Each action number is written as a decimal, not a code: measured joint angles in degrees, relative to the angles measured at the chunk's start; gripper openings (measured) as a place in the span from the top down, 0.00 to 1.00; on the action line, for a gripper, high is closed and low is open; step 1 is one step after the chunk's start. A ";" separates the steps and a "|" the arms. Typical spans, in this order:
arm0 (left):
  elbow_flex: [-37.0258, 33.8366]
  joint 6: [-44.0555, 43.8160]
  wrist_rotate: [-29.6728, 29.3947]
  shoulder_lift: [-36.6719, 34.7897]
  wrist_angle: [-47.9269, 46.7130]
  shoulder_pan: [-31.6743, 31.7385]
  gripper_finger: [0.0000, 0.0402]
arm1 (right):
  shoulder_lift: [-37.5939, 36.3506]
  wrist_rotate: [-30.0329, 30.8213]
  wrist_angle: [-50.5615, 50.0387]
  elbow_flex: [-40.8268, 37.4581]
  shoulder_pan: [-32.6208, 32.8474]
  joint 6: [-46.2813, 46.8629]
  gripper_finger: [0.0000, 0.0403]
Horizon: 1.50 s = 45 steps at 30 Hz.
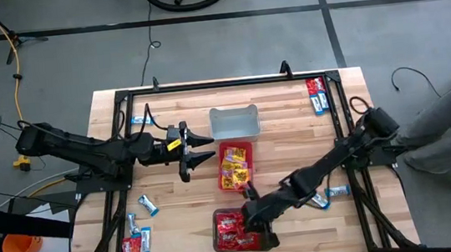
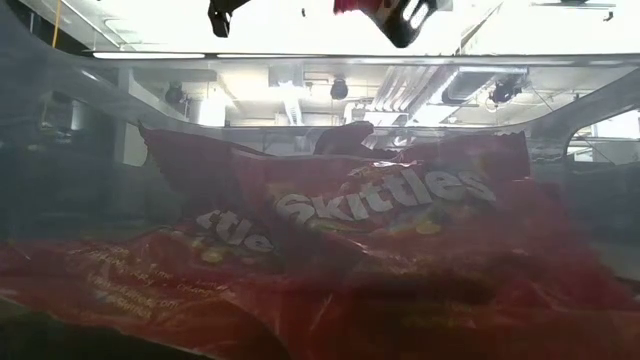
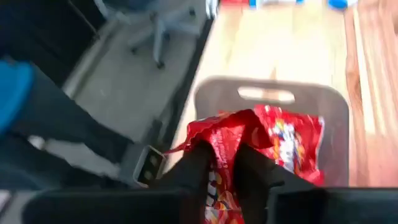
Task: Sort candy
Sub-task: Put the red candy into the black bin
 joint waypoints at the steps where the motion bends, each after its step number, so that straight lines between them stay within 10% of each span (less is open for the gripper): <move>1: 0.01 -0.01 0.00 0.00 0.00 0.00 0.52 | 0.64 -0.37 -2.26 1.48 0.00 -0.69 0.81; 14: 0.01 -1.66 1.24 0.00 -0.54 -0.04 0.52 | 1.03 -1.46 -26.98 13.73 -0.63 -6.14 0.31; 24: 0.96 -0.95 3.18 -0.02 -9.98 -3.19 0.52 | -2.20 6.96 -59.61 14.37 -0.45 -6.54 0.28; 31: 4.95 1.44 2.37 -0.02 -18.27 -3.50 0.52 | -20.87 10.33 -58.71 -4.49 3.03 11.51 0.28; 38: 16.87 -4.13 5.76 2.99 -49.92 -6.31 0.52 | -38.94 11.75 -49.07 -23.66 7.47 44.58 0.28; 45: 30.52 -18.81 18.72 15.89 -84.25 -13.97 0.52 | -43.43 18.49 -33.47 -32.29 7.47 47.52 0.28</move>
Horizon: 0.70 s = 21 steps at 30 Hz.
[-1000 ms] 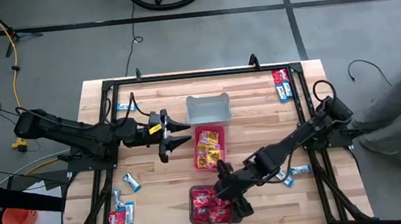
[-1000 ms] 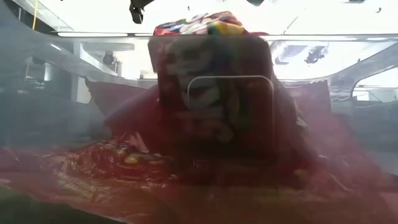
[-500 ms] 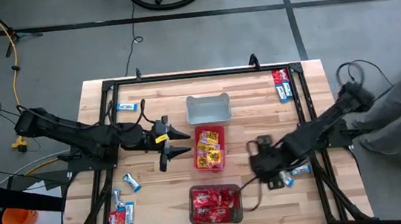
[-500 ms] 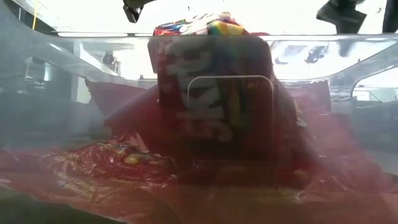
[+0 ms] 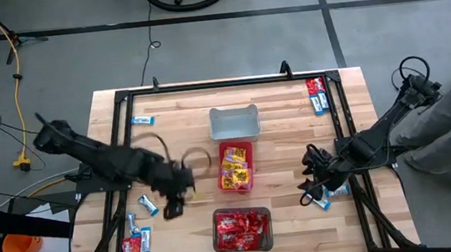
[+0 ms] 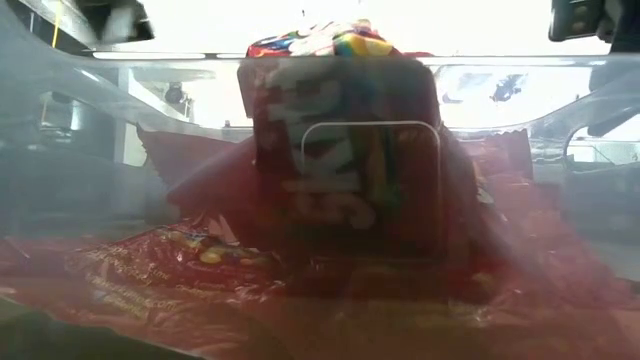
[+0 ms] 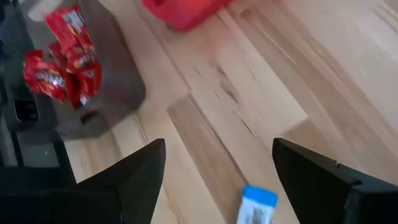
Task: Sort candy
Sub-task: Put the red candy into the black bin
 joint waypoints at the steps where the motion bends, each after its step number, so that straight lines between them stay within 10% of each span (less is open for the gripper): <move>1: 0.44 -2.56 2.67 1.76 -2.40 -1.55 0.52 | 0.07 0.17 1.21 -0.52 -0.34 -0.77 0.28; 12: 0.53 -21.92 28.08 17.19 -6.34 -22.07 0.52 | 0.20 0.13 3.68 -1.37 -4.17 -8.82 0.28; 21: 0.51 -29.83 29.80 26.74 0.22 -28.68 0.52 | 0.20 0.07 3.72 -1.39 -6.99 -11.84 0.28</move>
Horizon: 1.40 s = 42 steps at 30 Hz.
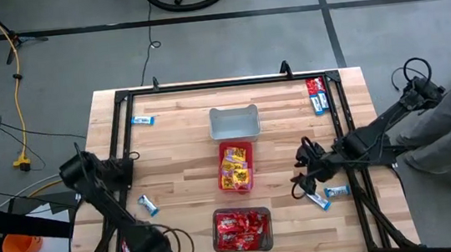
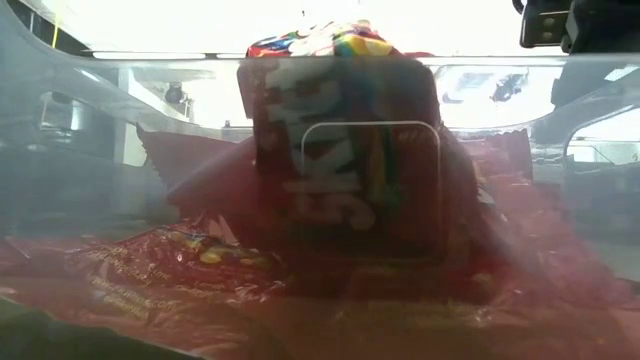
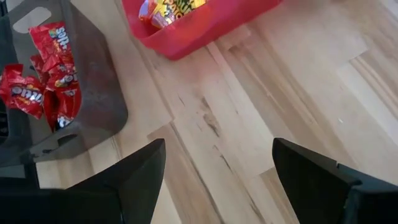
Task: Sort candy
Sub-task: Put the red candy into the black bin
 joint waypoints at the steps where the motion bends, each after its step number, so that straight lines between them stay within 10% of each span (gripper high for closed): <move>1: 0.00 -0.02 0.01 0.71 -0.22 -0.27 0.52 | -0.01 0.00 0.07 -0.01 -0.27 -0.09 0.28; 26: 0.00 9.17 2.64 8.44 3.34 -3.16 0.53 | 0.00 0.33 2.16 0.00 -1.41 -0.66 0.28; 34: -0.02 13.11 2.76 3.81 2.53 -3.05 0.94 | 0.00 0.39 2.34 0.01 -1.41 -0.44 0.28; 42: -0.02 16.22 -0.85 -13.21 0.85 -0.93 0.99 | 0.02 1.40 2.55 0.02 -1.41 -0.68 0.28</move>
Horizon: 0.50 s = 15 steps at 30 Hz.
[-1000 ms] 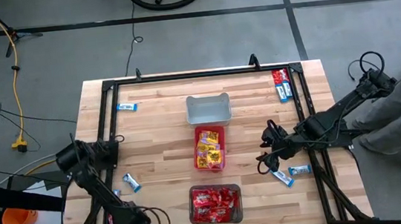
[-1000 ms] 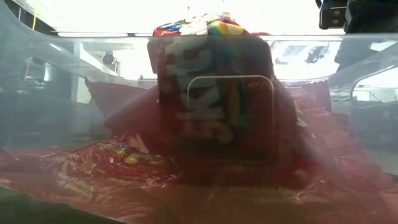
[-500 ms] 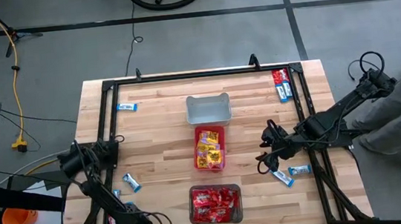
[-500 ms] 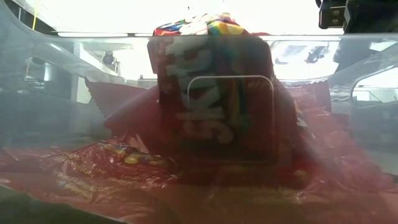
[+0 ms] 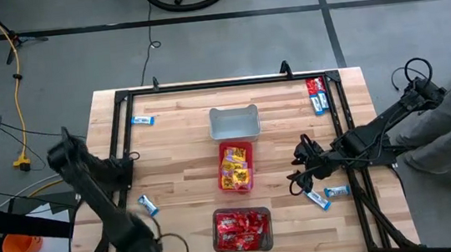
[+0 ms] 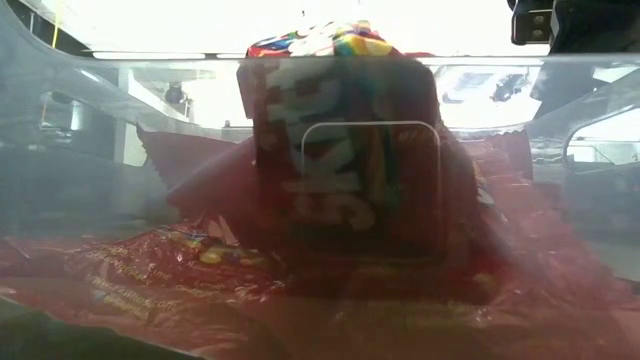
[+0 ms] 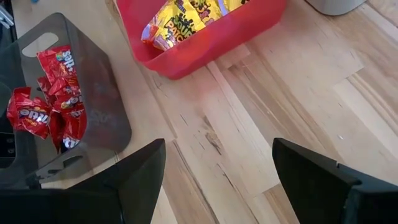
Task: Sort candy
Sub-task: Put the red candy into the black bin
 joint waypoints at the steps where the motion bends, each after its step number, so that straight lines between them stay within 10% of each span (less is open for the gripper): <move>1: 0.00 1.17 -2.86 -2.71 0.59 0.80 0.99 | 0.00 0.00 0.10 -0.02 0.00 -0.01 0.28; 9: 0.04 19.13 -41.67 -18.56 10.70 12.51 0.98 | 0.00 0.28 3.18 0.00 0.00 0.00 0.28; 15: -0.14 33.32 -57.46 -19.83 21.09 26.84 0.98 | 0.00 1.73 8.58 -0.02 0.00 -0.17 0.28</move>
